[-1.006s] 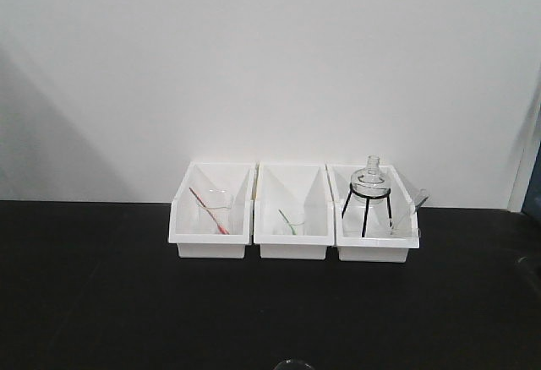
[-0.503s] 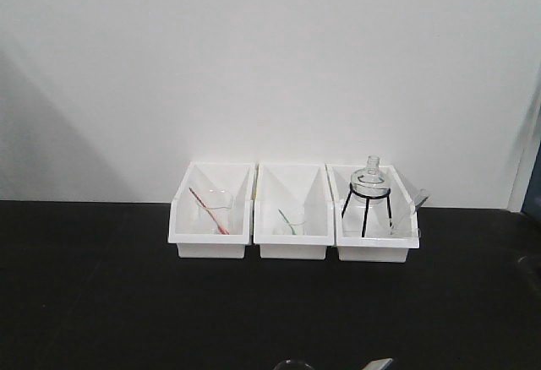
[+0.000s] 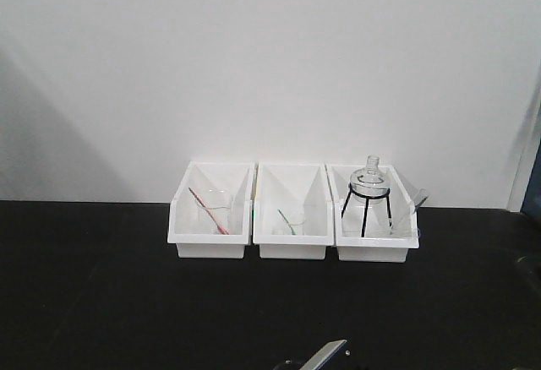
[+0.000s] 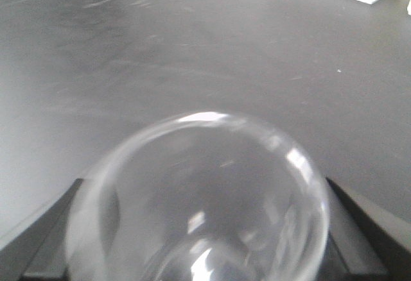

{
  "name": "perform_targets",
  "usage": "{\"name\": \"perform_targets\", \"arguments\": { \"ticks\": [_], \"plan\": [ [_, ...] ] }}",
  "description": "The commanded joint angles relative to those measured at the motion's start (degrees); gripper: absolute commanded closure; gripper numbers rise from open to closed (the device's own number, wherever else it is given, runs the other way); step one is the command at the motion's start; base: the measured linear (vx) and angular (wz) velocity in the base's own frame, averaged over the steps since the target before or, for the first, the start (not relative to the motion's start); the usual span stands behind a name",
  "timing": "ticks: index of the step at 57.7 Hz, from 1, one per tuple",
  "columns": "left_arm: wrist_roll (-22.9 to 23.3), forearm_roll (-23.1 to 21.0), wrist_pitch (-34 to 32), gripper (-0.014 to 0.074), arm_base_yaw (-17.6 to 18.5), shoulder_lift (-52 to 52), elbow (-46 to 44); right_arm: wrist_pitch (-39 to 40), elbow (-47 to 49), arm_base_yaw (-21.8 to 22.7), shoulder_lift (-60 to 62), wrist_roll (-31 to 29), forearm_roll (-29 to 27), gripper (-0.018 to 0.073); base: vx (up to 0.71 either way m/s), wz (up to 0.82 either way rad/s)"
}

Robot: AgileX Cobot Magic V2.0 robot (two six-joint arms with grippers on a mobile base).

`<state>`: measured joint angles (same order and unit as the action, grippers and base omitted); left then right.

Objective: Pick beaker and place in left cabinet

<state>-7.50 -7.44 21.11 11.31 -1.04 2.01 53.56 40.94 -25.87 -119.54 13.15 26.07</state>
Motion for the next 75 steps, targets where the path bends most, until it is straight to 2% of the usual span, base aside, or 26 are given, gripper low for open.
{"name": "perform_targets", "arguments": {
  "ticks": [1, 7, 17, 28, 36, 42, 49, 65, 75],
  "plan": [
    [0.07, -0.61, -4.74, 0.0603, 0.32, -0.59, -1.07, 4.22, 1.29, 0.02, 2.84, 0.34, -0.48, 0.0036, 0.0, 0.0],
    [0.07, -0.61, -4.74, 0.0603, 0.32, -0.59, -1.07, 3.54, 1.06, 0.02, 4.31, 1.04, 0.2, 0.0144, 0.0, 0.0],
    [0.07, -0.61, -4.74, 0.0603, 0.32, -0.59, -1.07, -4.58, 1.06, 0.02, 9.52, 4.69, 0.28, 0.0357, 0.0, 0.0],
    [0.07, -0.61, -4.74, 0.0603, 0.32, -0.59, -1.07, -11.98, 1.65, 0.02, 17.66, 9.99, 0.35, 0.0494, 0.0, -0.01],
    [0.07, -0.61, -4.74, 0.0603, 0.32, -0.59, -1.07, -20.02, 6.17, 0.02, 23.74, 14.22, 0.92, 0.051, 0.0, 0.0],
    [0.07, -0.61, -4.74, 0.0603, 0.32, -0.59, -1.07, -31.35, 13.26, -0.67, 27.74, 17.64, 4.17, 0.0508, 0.0, 0.0],
    [0.07, -0.61, -4.74, 0.0603, 0.32, -0.59, -1.07, -42.57, 23.43, -2.96, 30.2, 17.91, 8.37, 0.0507, 0.0, 0.0],
    [0.07, -0.61, -4.74, 0.0603, 0.32, -0.59, -1.07, -56.45, 44.3, -7.71, 30.5, 21.32, 6.13, 0.0507, 0.0, 0.0],
    [0.07, -0.61, -4.74, 0.0603, 0.32, -0.59, -1.07, -65.02, 49.04, -10.86, 30.5, 20.97, 5.97, 0.0507, 0.0, 0.0]
  ]
}}
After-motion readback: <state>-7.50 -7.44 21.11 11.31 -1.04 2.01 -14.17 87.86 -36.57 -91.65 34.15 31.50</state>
